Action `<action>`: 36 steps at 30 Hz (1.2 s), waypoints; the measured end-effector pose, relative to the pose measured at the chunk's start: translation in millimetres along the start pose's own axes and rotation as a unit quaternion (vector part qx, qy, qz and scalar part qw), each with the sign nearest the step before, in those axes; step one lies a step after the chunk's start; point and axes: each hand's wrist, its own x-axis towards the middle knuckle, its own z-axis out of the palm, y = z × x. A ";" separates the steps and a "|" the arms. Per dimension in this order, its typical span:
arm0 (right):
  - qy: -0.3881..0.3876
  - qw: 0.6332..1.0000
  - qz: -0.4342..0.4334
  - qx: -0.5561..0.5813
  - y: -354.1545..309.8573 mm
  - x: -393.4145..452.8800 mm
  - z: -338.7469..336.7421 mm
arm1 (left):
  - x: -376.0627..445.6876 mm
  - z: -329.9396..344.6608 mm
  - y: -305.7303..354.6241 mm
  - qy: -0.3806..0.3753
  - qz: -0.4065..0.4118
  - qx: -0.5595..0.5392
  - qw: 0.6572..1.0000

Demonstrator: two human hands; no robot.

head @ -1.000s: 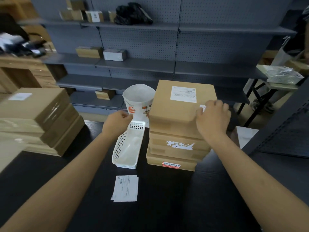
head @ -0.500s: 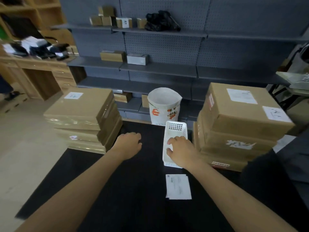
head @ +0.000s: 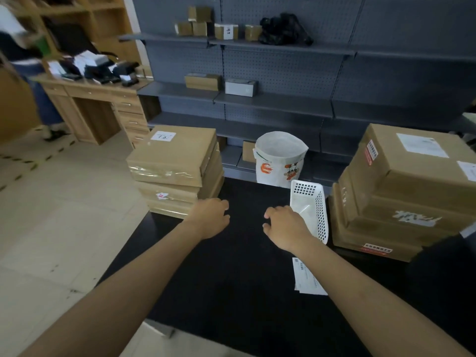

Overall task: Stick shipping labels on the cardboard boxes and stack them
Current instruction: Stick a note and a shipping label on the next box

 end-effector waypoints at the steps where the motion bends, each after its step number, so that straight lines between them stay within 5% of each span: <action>1: -0.003 1.000 -0.001 -0.002 -7.9 2.8 0.7 | -3.1 -2.6 -8.3 0.001 -0.007 -0.001 1.000; 22: -0.007 0.996 0.076 0.052 -220.1 138.5 47.3 | 19.8 -3.3 -233.0 -0.011 0.002 -0.044 0.999; 25: 0.079 0.983 0.104 0.133 -214.2 154.3 46.2 | 33.9 -15.0 -236.1 0.052 -0.008 -0.090 0.995; 29: 0.243 0.908 0.165 0.298 -207.1 185.1 33.8 | 55.4 -29.3 -238.8 0.218 -0.078 -0.263 0.936; 32: 0.260 0.855 0.221 0.391 -204.3 216.3 25.7 | 75.4 -42.5 -257.8 0.273 -0.157 -0.364 0.876; 36: 0.238 0.840 0.272 0.405 -199.2 252.4 25.0 | 105.0 -37.5 -300.6 0.260 -0.257 -0.406 0.838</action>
